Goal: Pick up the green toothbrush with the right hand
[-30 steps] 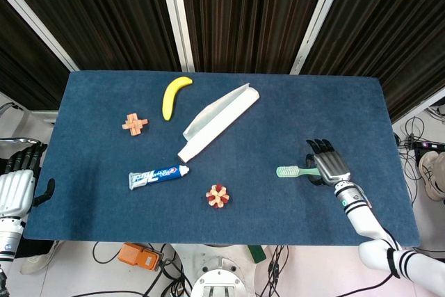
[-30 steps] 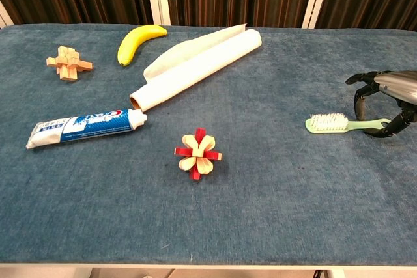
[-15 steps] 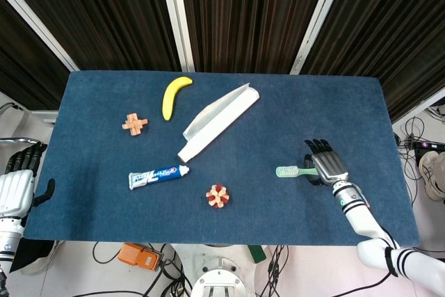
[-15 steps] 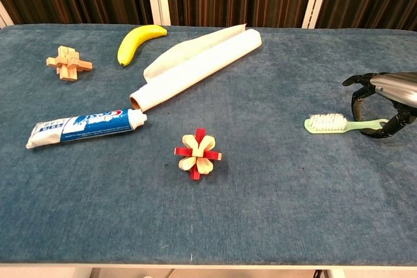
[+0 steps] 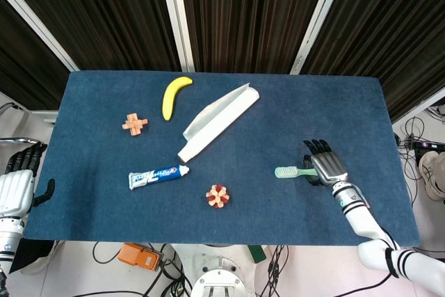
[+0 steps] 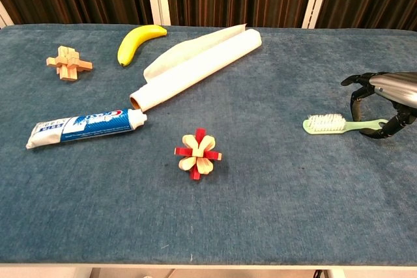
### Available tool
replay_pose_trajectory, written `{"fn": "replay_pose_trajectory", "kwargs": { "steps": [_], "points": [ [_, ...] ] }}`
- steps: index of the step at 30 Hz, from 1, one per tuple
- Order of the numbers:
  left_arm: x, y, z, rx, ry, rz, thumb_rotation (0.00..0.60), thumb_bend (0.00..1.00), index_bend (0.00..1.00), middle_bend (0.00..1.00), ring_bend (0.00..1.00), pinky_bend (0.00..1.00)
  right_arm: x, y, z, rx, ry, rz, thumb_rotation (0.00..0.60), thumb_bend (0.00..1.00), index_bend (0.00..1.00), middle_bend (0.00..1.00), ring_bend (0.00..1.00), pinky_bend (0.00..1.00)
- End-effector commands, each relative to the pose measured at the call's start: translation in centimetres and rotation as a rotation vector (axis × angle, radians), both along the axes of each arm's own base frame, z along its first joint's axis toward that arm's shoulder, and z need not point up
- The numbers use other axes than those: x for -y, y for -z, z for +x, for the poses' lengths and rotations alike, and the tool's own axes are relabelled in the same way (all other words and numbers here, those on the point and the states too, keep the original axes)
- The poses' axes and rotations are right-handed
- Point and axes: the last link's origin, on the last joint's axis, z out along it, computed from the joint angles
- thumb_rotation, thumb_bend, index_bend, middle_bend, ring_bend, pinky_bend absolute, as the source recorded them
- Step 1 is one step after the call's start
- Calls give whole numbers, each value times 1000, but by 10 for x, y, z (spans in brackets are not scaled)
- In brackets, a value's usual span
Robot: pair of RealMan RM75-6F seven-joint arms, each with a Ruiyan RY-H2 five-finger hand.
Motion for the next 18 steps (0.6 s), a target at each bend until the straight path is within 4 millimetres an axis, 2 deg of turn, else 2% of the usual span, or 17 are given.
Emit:
{"fn": "replay_pose_trajectory", "kwargs": {
  "steps": [1,18],
  "points": [
    [0,0,0,0,-1,-1,600,435,69,0,0,0,0,-1,0,2,-4,-4,600,613,742,123,44,9],
    [0,0,0,6,-5,-1,600,436,68,0,0,0,-6,-14,-1,9,-30,-36,600,616,808,123,44,9]
  ]
}}
